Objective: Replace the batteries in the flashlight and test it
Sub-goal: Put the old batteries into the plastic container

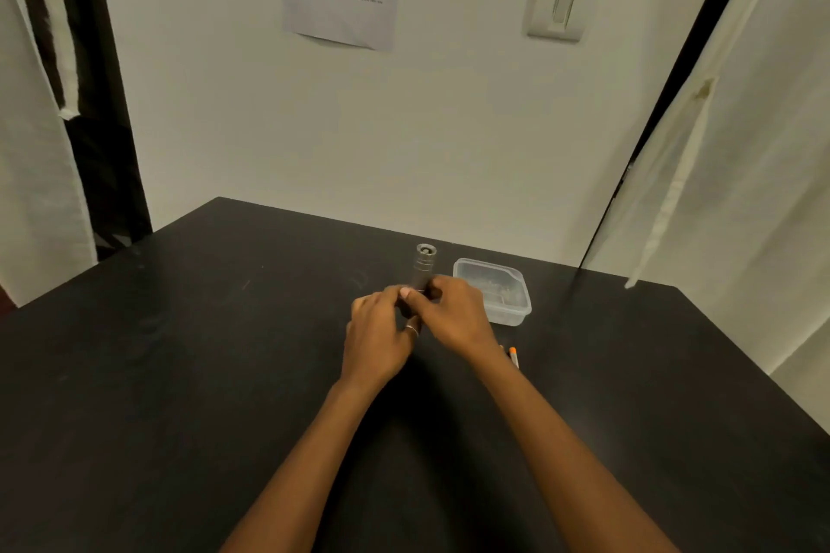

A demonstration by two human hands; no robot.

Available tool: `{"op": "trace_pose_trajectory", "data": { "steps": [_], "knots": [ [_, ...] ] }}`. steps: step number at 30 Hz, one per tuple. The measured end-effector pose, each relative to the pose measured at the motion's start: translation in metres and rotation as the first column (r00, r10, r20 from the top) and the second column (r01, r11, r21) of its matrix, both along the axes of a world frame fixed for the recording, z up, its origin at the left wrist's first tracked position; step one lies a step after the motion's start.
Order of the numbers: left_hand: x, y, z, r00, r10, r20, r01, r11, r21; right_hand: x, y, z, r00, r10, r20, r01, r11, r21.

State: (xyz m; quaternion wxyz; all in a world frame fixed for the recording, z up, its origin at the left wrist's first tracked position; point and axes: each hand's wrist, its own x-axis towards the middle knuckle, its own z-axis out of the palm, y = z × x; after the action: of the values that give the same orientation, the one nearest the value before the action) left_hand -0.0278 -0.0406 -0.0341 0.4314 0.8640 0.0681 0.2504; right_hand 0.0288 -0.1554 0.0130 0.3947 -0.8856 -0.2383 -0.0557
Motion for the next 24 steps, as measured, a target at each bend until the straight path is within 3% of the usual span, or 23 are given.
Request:
{"op": "trace_pose_trajectory", "data": {
  "steps": [9, 24],
  "knots": [
    [0.066, 0.065, 0.020, 0.968, 0.217, -0.128, -0.196, 0.968, 0.160, 0.074, 0.073, -0.008, 0.999, 0.034, -0.011, -0.035, 0.998, -0.058],
    [0.140, 0.135, -0.003, 0.952, 0.254, -0.173, -0.187, 0.925, 0.331, 0.150, 0.142, -0.038, 0.998, 0.059, -0.003, -0.059, 0.995, -0.080]
  ]
}}
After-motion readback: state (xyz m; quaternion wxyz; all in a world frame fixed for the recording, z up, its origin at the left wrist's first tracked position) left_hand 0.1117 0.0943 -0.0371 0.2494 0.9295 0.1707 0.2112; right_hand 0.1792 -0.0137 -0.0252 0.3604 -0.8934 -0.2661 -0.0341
